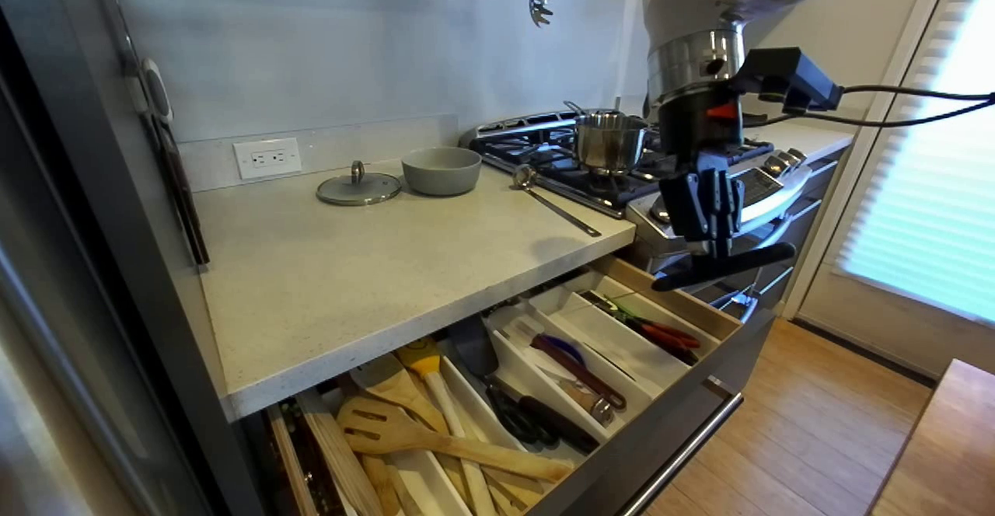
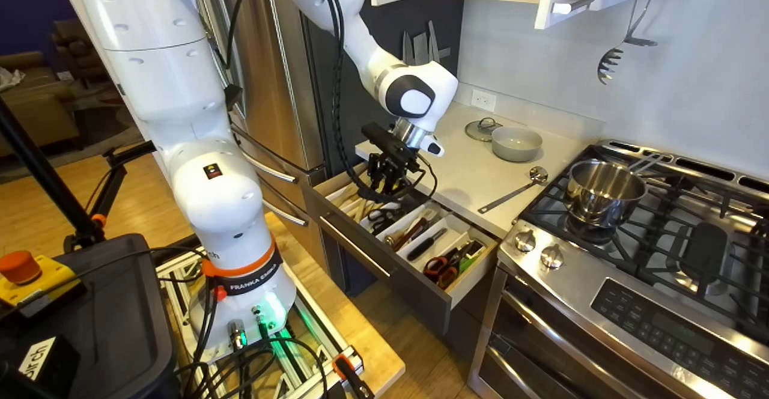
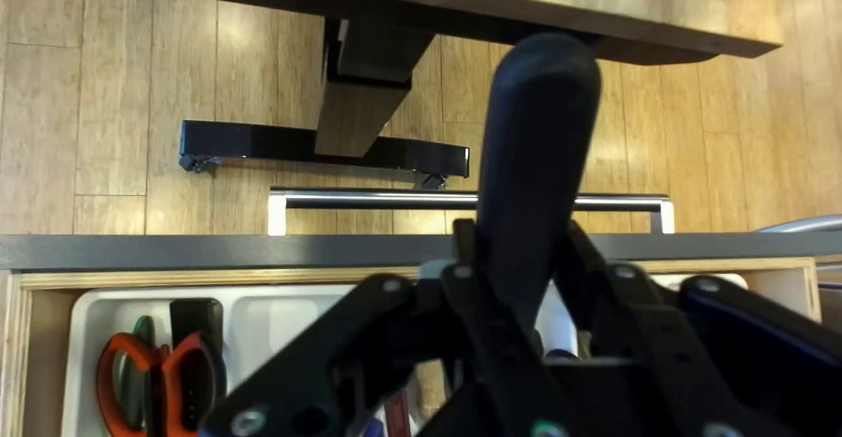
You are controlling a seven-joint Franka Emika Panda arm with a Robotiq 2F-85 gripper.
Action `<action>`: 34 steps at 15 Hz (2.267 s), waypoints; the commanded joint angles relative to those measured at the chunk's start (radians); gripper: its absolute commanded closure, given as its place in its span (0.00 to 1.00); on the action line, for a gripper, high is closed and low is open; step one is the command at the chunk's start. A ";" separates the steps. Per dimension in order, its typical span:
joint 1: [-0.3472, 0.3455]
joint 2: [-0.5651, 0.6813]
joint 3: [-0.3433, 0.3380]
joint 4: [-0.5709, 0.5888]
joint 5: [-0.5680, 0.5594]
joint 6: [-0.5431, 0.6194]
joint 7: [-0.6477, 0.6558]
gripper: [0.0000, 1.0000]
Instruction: Remove all the utensils on the cabinet top and put each utensil in a different compartment of the drawer starting with the wooden ladle into the left most compartment then the black spatula into the second far left compartment and continue with the same sequence up to the black knife
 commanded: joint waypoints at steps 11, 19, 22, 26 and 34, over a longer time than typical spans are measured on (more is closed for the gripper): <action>-0.023 0.194 -0.046 -0.019 -0.145 0.453 0.059 0.92; -0.052 0.341 -0.022 -0.006 -0.104 0.693 0.059 0.92; -0.072 0.390 0.007 -0.001 -0.076 0.774 0.062 0.92; -0.087 0.451 0.038 0.009 -0.068 0.861 0.076 0.92; -0.075 0.540 0.024 0.032 -0.130 0.970 0.102 0.92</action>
